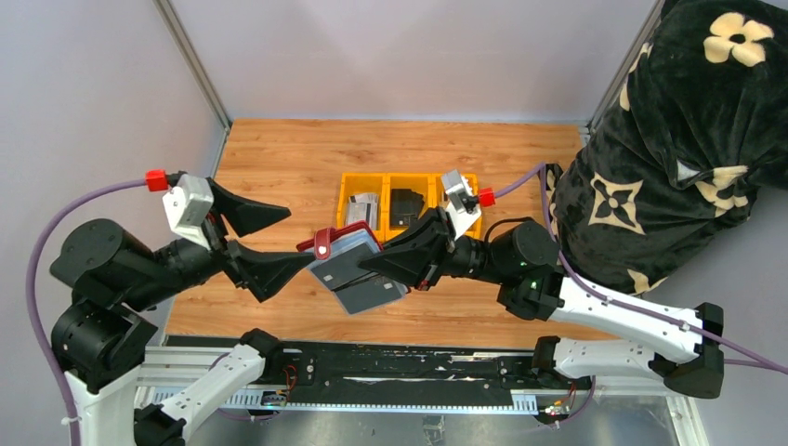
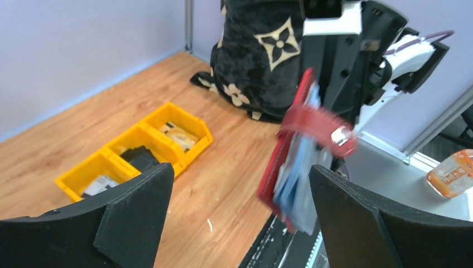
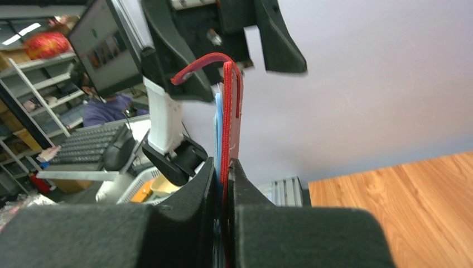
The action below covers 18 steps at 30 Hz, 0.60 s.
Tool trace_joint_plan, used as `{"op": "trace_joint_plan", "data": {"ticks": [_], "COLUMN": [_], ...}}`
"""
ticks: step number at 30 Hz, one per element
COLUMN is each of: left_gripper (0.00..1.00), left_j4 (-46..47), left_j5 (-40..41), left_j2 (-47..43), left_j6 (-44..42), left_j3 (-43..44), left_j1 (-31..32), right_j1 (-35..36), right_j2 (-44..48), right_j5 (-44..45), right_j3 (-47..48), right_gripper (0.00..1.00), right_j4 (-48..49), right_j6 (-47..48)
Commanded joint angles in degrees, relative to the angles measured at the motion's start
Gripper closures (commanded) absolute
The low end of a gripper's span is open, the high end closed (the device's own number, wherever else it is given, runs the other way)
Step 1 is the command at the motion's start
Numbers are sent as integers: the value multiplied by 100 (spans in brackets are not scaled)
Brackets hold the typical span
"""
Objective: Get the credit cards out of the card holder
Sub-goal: Open the card holder at the center of the board.
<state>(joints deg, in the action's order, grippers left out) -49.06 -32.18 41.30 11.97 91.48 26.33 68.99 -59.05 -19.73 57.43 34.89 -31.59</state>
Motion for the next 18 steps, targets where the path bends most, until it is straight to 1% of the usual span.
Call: {"op": "trace_joint_plan", "data": {"ticks": [1, 3, 5, 8, 9, 12, 14, 16, 17, 18], "left_gripper": [0, 0, 0, 0, 0, 0, 1, 4, 7, 13], "left_j4": [-96, -239, -432, -793, -1016, -1727, -1866, -1894, -1900, -1909], "left_j5": [-9, -453, -1127, -1866, -1968, -1885, -1793, -1862, -1934, -1997], "left_j2": [132, 230, 308, 330, 339, 365, 322, 269, 256, 249], "left_j6": [-282, -311, -385, -650, -879, -1668, -1917, -1982, -1989, -1994], "left_j3": [324, 346, 251, -172, -231, -386, -483, -569, -614, -668], "left_j1": [-22, -22, -22, -22, -23, -22, -22, -22, -22, -22], "right_j1": [33, 35, 33, 35, 35, 29, 35, 35, 35, 33], "right_j2": [86, 61, -52, -328, -423, -712, -899, -1108, -1200, -1284], "right_j5": [56, -65, -253, -546, -641, -1032, -1172, -1264, -1319, -1388], "right_j3": [193, 325, 581, 1142, 1319, 1842, 2111, 2372, 2484, 2601], "right_gripper": [100, 98, 98, 97, 97, 97, 97, 97, 97, 97], "right_j4": [-1065, -1314, -1776, -2549, -2782, -3310, -3694, -4089, -4178, -4299], "right_j6": [388, 494, 646, 889, 958, 1172, 1266, 1400, 1449, 1479]}}
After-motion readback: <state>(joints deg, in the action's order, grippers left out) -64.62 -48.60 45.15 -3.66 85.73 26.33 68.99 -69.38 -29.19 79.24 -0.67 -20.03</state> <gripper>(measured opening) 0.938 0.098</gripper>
